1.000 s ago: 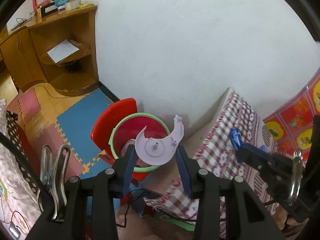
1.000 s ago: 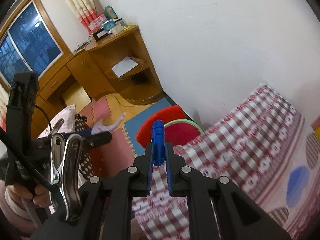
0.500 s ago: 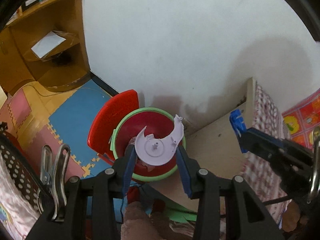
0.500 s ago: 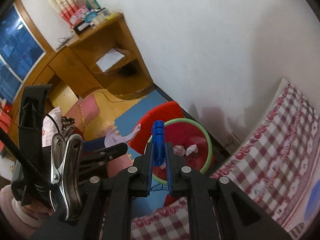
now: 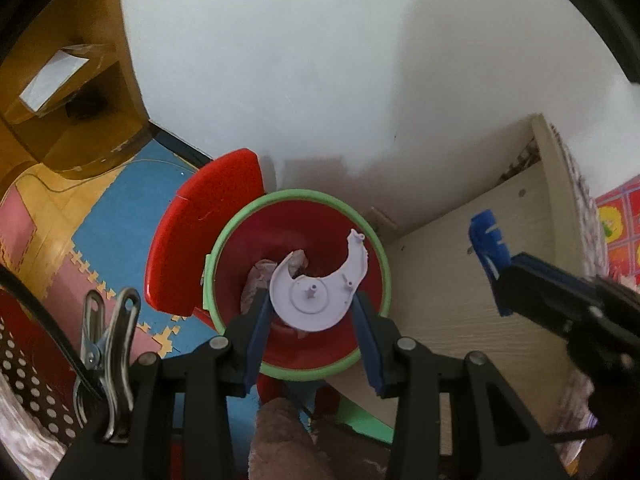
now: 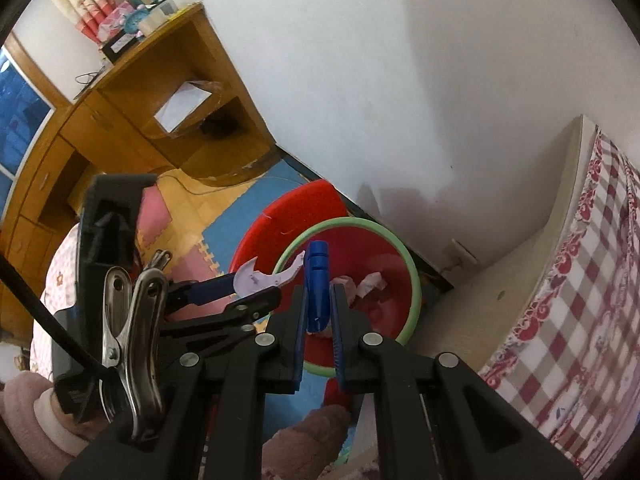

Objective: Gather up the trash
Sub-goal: 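Open the left gripper over the red bucket to drop the pink disc, then open the right gripper over the red bucket to drop the blue clip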

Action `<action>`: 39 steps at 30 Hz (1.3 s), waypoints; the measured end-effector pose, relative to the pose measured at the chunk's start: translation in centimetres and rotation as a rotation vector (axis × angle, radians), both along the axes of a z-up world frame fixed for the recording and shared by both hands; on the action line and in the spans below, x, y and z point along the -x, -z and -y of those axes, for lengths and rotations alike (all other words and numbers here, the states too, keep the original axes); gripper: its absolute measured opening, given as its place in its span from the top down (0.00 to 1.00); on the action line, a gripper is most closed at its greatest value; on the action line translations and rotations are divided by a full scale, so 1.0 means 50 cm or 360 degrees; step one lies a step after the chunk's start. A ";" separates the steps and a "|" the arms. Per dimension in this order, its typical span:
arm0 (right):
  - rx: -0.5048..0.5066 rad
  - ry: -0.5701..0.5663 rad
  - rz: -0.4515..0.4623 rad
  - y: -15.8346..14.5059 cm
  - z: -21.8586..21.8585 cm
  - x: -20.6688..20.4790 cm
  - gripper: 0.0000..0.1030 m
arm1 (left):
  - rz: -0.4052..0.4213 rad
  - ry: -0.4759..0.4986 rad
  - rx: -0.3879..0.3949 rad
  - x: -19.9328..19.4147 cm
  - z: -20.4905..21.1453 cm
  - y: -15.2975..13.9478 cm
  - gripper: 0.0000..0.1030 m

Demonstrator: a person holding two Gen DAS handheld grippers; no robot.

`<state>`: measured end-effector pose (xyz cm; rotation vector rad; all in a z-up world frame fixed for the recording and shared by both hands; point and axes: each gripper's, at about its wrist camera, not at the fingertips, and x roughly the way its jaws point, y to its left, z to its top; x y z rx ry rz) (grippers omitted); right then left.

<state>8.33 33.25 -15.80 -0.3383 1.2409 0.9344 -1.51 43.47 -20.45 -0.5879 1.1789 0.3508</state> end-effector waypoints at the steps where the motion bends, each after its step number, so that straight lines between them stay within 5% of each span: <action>1: 0.0004 0.0004 -0.0001 0.001 -0.002 -0.001 0.88 | -0.0011 0.0009 0.0003 -0.005 -0.003 0.008 0.58; 15: 0.0037 0.0050 -0.0025 0.020 -0.017 -0.019 0.88 | -0.0127 0.0051 0.0043 -0.034 -0.021 0.061 0.58; 39: 0.0065 0.0029 -0.0048 0.042 -0.056 -0.036 0.88 | -0.0171 -0.0028 0.0063 -0.005 -0.049 0.046 0.58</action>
